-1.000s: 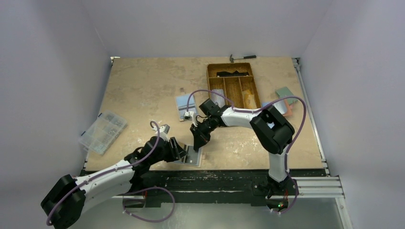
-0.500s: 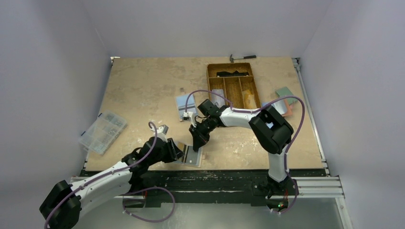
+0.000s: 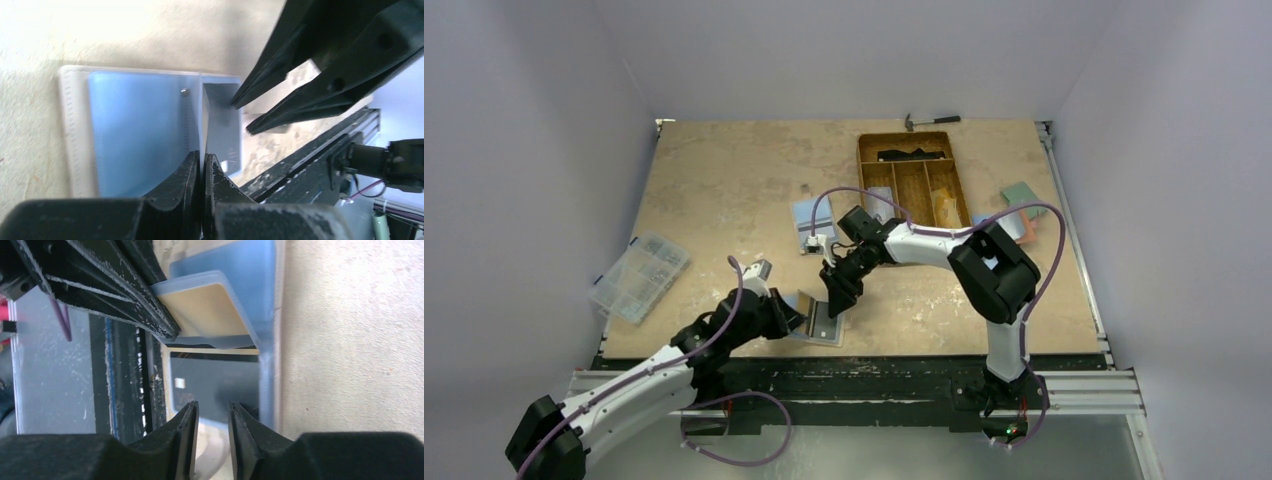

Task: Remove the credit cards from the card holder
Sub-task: Remove the credit card from the card holder.

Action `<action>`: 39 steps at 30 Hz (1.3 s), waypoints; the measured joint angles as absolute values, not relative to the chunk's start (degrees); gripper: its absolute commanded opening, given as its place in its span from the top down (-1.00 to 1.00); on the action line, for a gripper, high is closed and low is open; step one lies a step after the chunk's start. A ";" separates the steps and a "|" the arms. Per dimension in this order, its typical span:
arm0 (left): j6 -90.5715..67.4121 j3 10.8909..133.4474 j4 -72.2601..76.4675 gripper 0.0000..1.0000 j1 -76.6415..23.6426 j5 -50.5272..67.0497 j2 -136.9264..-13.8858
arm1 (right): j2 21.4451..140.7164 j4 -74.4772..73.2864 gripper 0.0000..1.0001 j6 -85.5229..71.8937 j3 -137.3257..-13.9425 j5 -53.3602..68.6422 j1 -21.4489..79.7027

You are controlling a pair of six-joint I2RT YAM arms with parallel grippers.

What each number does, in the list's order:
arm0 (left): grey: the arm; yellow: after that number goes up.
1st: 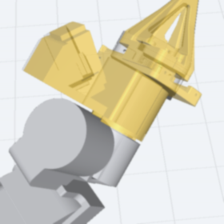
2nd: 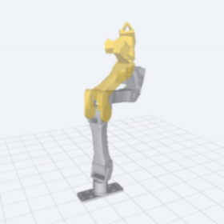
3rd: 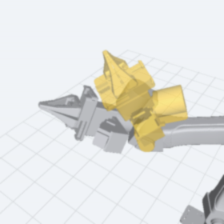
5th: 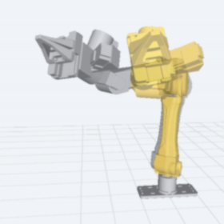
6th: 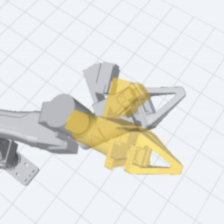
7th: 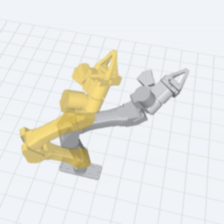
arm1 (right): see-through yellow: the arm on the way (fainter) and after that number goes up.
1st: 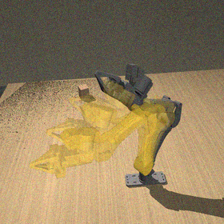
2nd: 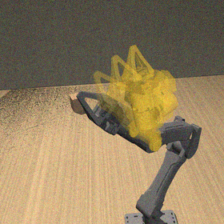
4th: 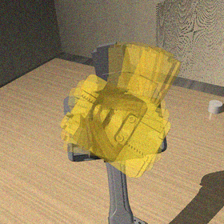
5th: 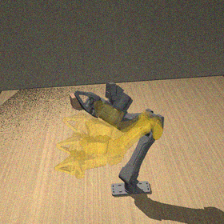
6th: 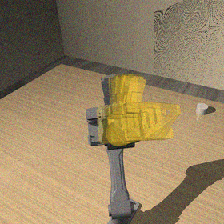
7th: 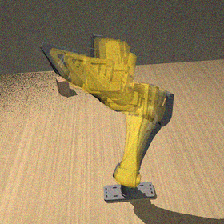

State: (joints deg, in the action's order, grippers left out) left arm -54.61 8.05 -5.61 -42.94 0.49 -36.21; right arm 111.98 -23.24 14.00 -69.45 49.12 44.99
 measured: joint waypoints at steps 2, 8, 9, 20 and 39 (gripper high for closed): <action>-54.48 7.79 -4.16 1.00 -42.78 0.93 -33.74 | 111.11 -24.25 0.20 15.53 -69.45 50.74 44.99; -54.46 7.46 3.44 1.00 -42.76 1.30 -27.86 | 105.36 -25.87 0.11 18.13 -69.45 58.43 44.93; -54.46 7.46 4.40 1.00 -42.76 1.26 -27.33 | 104.66 -25.87 0.08 18.22 -69.47 59.68 44.91; -54.46 7.46 10.00 1.00 -42.76 0.91 -28.08 | 103.88 -21.78 -0.04 13.02 -68.42 68.69 38.94; -56.23 5.98 24.40 1.00 -42.74 5.85 -34.96 | 103.70 -8.34 0.00 -2.83 -63.48 77.38 37.39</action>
